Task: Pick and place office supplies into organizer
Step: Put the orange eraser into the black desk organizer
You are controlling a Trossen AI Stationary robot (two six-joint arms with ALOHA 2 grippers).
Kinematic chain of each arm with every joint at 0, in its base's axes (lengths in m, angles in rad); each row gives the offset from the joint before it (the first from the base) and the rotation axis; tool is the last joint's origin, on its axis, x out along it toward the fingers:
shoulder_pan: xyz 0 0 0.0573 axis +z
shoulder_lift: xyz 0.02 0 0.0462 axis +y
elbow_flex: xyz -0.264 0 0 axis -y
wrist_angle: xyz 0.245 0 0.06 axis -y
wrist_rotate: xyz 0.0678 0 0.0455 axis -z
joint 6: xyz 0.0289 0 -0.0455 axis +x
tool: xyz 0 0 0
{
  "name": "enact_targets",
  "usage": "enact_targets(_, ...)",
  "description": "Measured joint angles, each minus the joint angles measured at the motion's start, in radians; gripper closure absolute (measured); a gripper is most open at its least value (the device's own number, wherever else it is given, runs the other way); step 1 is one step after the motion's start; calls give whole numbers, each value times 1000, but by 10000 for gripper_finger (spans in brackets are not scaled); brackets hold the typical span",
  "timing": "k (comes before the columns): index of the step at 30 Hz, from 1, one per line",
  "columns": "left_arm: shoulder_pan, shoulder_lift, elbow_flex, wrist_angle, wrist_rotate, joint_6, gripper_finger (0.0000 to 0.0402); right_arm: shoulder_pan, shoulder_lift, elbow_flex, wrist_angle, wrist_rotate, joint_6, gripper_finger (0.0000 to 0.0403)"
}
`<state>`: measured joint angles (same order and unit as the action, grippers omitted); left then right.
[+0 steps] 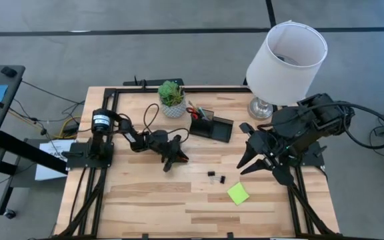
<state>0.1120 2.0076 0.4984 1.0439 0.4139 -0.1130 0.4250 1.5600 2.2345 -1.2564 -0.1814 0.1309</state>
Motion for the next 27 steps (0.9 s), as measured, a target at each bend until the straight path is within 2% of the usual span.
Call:
enact_targets(3,23,-60,43,-35,-66,-75,359,0,0,0,0,0,0,327)
enact_targets(8,76,-139,232,-154,-93,-27,360,0,0,0,0,0,0,327)
enact_targets(10,86,-136,324,-264,-94,34,360,0,0,0,0,0,0,327)
enact_targets(13,92,-136,487,-501,-110,208,360,0,0,0,0,0,0,327)
enact_targets(15,90,-120,573,-695,-165,325,360,5,0,0,-1,0,0,327)
enact_targets(17,88,-99,619,-819,-222,428,360,14,0,0,-5,0,0,327)
enact_targets(27,90,-71,641,-818,-467,579,360,95,-1,-37,-16,0,0,327)
